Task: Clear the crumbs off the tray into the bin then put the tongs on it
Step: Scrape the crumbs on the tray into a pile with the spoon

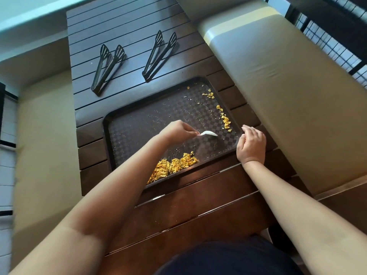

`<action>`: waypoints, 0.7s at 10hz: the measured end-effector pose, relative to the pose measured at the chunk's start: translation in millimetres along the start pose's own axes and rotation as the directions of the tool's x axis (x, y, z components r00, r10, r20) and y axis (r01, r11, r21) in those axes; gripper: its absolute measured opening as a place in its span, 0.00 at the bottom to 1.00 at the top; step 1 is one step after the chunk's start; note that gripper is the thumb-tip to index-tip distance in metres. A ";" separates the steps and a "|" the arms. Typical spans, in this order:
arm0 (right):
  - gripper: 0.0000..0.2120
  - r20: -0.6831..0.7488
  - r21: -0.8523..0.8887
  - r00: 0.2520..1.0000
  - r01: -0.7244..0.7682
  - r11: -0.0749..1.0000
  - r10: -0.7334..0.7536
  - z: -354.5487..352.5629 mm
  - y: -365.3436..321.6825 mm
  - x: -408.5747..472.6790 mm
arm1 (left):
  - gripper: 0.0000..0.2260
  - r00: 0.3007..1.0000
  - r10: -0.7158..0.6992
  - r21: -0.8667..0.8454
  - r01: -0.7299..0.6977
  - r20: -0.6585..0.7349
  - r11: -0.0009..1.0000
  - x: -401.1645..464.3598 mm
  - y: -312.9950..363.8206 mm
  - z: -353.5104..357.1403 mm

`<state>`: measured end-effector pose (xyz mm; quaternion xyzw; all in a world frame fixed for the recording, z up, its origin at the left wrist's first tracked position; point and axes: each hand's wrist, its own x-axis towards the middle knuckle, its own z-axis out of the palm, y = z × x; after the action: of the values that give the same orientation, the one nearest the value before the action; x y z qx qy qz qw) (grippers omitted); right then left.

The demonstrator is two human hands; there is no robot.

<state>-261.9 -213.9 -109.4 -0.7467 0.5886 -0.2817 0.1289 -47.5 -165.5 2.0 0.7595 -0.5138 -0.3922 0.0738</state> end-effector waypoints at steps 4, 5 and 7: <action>0.23 0.007 0.003 1.000 -0.004 1.000 0.004 -0.8 0.5 0.7 | 0.10 0.993 -0.035 -0.170 0.055 0.116 0.984 -5.3 -13.8 5.0; 0.22 0.000 0.005 1.000 -0.001 1.000 0.001 -1.1 0.1 0.4 | 0.10 0.995 0.003 -0.175 0.014 0.096 0.985 -2.7 -6.9 14.1; 0.22 -0.005 0.001 1.000 0.008 1.000 -0.008 -2.0 -0.4 0.0 | 0.10 0.982 0.004 -0.014 -0.001 0.190 1.000 -1.4 -5.2 16.6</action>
<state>-262.7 -213.5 -107.6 -0.7483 0.5859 -0.2841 0.1267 -55.1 -157.1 -11.3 0.7174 -0.5167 -0.4664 0.0299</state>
